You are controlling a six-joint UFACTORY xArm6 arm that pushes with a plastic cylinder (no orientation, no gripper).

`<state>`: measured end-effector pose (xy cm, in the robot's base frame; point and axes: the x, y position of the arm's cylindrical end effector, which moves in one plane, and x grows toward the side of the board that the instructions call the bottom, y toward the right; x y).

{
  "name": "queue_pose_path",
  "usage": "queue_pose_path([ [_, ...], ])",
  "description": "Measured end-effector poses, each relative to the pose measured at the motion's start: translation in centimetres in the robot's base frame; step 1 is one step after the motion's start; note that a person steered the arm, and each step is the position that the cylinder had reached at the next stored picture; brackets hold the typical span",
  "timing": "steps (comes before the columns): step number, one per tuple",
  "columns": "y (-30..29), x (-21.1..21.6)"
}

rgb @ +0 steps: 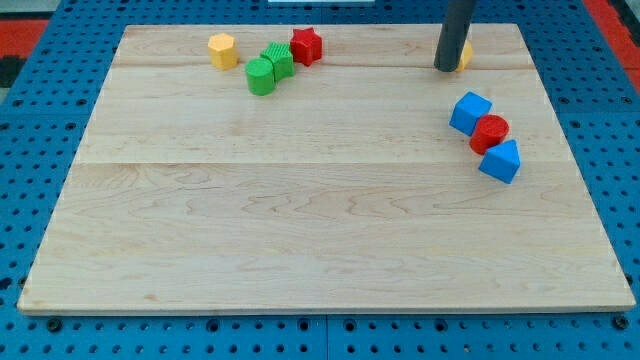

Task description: Touch the bottom of red star

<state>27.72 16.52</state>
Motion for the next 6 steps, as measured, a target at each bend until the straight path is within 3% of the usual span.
queue_pose_path([
  [4,-4.5,3.7],
  [6,-12.9,3.8],
])
